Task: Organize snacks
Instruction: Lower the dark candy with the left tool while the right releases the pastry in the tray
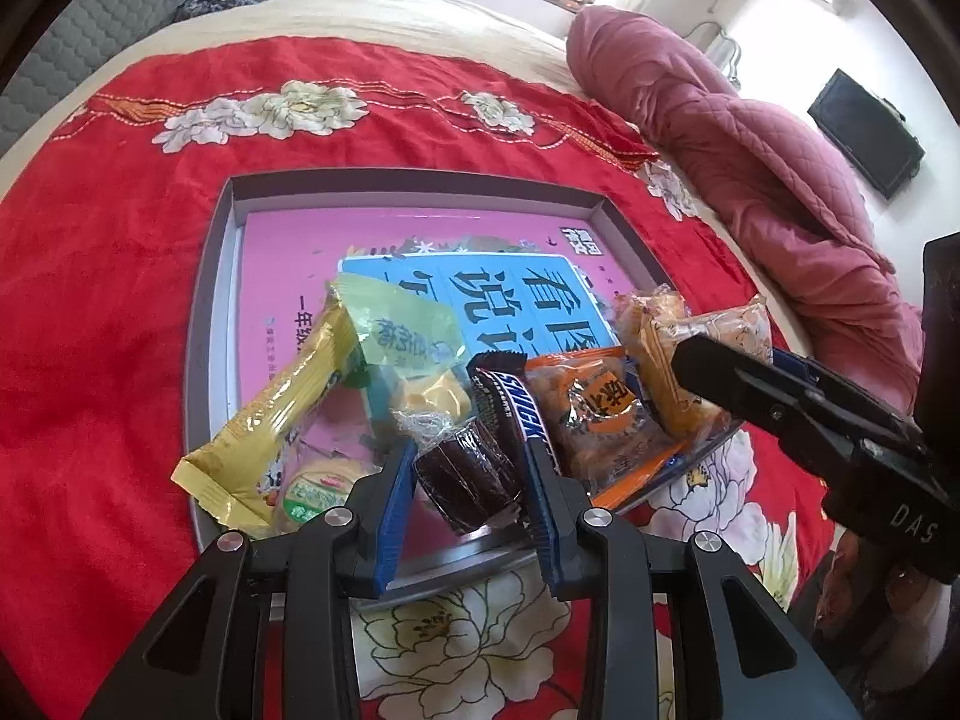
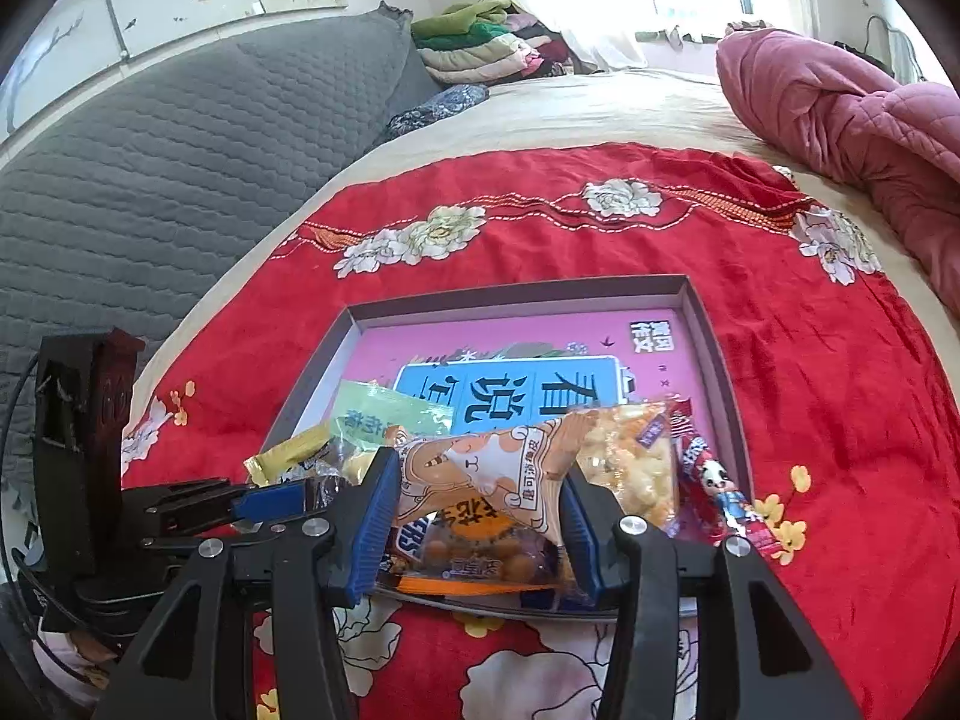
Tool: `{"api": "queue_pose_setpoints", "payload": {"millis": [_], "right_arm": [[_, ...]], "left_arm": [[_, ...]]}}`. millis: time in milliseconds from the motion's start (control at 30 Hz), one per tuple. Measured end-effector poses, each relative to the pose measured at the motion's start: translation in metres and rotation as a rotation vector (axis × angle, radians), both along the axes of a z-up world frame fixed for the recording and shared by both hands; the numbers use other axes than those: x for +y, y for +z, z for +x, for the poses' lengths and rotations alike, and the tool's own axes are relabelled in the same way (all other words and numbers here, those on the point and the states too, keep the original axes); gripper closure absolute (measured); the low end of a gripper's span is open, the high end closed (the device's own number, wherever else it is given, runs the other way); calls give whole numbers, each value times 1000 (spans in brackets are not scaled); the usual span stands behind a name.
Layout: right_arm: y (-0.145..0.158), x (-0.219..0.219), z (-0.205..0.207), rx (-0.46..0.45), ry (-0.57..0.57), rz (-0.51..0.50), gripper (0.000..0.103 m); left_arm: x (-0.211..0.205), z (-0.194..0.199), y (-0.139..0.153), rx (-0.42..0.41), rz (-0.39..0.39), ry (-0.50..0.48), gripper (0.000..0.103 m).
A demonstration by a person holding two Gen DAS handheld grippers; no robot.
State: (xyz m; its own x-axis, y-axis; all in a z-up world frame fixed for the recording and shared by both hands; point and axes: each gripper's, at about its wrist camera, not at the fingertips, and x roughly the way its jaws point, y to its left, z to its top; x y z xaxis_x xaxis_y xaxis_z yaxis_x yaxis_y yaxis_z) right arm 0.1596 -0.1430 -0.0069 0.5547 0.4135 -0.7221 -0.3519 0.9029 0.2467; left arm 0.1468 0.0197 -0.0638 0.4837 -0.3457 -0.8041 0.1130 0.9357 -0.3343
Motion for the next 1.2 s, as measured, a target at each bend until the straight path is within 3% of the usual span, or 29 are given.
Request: {"api": "queue_pose_setpoints", "payload": {"millis": [867,1200], "right_arm": [[-26,27,-1,72,84,-47,53],[-35,39,-4,76,125,-108,52]], "left_arm": [[15,5,-8,41,-14,24,66],[16,5,-8,42,-14,25,66]]}}
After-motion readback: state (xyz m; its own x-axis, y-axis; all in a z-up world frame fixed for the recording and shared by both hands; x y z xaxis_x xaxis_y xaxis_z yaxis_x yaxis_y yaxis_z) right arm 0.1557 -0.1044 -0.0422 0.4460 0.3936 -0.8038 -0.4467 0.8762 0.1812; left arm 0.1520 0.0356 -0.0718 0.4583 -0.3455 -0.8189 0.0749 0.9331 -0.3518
